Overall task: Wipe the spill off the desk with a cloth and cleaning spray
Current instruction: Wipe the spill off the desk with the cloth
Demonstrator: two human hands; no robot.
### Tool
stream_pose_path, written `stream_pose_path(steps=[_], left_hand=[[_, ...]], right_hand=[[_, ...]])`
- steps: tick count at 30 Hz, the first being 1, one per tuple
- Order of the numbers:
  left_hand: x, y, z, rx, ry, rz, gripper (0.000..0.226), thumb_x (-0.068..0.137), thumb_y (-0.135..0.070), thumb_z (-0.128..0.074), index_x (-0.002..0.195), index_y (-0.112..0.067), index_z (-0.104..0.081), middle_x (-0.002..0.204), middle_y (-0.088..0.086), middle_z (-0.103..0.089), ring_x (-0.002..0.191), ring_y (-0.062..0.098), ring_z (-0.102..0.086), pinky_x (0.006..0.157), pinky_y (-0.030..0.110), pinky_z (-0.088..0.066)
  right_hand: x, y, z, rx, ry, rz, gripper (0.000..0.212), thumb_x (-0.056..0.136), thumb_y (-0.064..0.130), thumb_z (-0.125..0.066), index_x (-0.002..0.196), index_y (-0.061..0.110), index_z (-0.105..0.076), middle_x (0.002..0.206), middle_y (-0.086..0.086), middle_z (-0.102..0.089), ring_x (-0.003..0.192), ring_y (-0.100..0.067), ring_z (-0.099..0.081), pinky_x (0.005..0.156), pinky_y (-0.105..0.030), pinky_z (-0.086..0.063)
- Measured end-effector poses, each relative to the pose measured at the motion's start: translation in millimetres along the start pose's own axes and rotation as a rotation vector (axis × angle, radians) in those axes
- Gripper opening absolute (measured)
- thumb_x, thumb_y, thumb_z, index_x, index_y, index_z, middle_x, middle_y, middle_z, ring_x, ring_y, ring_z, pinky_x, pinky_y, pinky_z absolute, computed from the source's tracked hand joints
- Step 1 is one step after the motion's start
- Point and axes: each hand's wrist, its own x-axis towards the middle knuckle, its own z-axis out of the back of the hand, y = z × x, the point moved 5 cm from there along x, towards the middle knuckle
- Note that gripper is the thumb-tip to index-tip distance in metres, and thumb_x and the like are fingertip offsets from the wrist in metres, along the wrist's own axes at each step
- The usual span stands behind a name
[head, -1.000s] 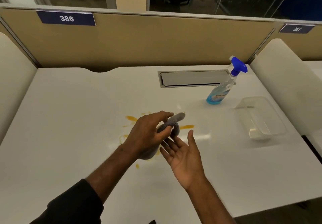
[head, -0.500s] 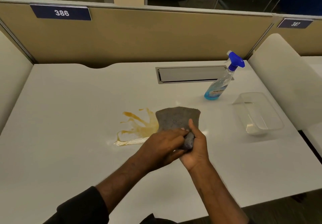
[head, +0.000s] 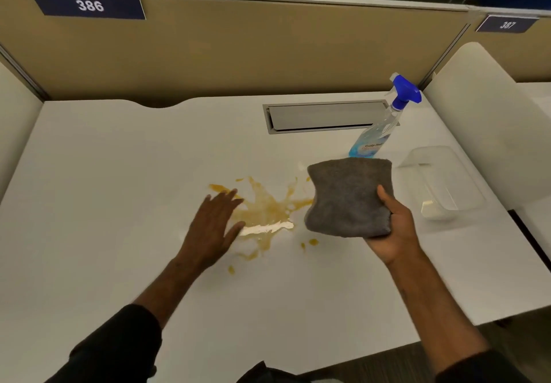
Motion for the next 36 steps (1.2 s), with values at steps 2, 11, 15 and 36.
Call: stream_pose_path(steps=[2, 11, 15, 36], left_hand=[[-3.6, 30.8, -8.6, 0.054, 0.043, 0.104, 0.057, 0.099, -0.042, -0.035, 0.144, -0.007, -0.041, 0.153, 0.01, -0.038, 0.142, 0.028, -0.034, 0.116, 0.052, -0.024], [-18.6, 122.1, -37.6, 0.115, 0.16, 0.351, 0.071, 0.095, -0.045, -0.018, 0.151, -0.002, -0.02, 0.16, 0.014, -0.017, 0.149, 0.03, -0.013, 0.12, 0.051, -0.008], [-22.9, 134.1, -45.3, 0.087, 0.138, 0.338, 0.071, 0.095, -0.048, -0.014, 0.153, -0.006, -0.012, 0.163, 0.005, -0.007, 0.15, 0.019, -0.002, 0.122, 0.044, 0.0], [-23.5, 138.2, -51.5, 0.154, 0.109, 0.298, 0.066, 0.098, -0.043, -0.018, 0.153, -0.008, -0.013, 0.163, 0.005, -0.008, 0.151, 0.02, -0.003, 0.121, 0.049, -0.007]], right_hand=[[12.3, 14.1, 6.6, -0.084, -0.018, 0.002, 0.042, 0.103, 0.025, -0.051, 0.143, 0.01, -0.053, 0.131, -0.013, -0.069, 0.116, -0.029, -0.069, 0.085, -0.045, -0.062], [90.8, 59.1, 1.5, -0.451, -0.027, -0.005, 0.044, 0.103, 0.03, -0.052, 0.142, 0.011, -0.049, 0.137, -0.011, -0.062, 0.124, -0.033, -0.061, 0.089, -0.044, -0.059], [121.3, 72.4, -22.2, -0.621, 0.057, 0.037, 0.029, 0.102, 0.03, -0.055, 0.127, 0.017, -0.056, 0.128, -0.006, -0.065, 0.116, -0.026, -0.064, 0.079, -0.033, -0.061], [110.9, -68.9, 21.3, -1.951, 0.862, 0.159, 0.082, 0.092, 0.064, -0.054, 0.159, 0.025, -0.027, 0.169, 0.009, -0.012, 0.156, -0.006, -0.002, 0.127, -0.037, -0.001]])
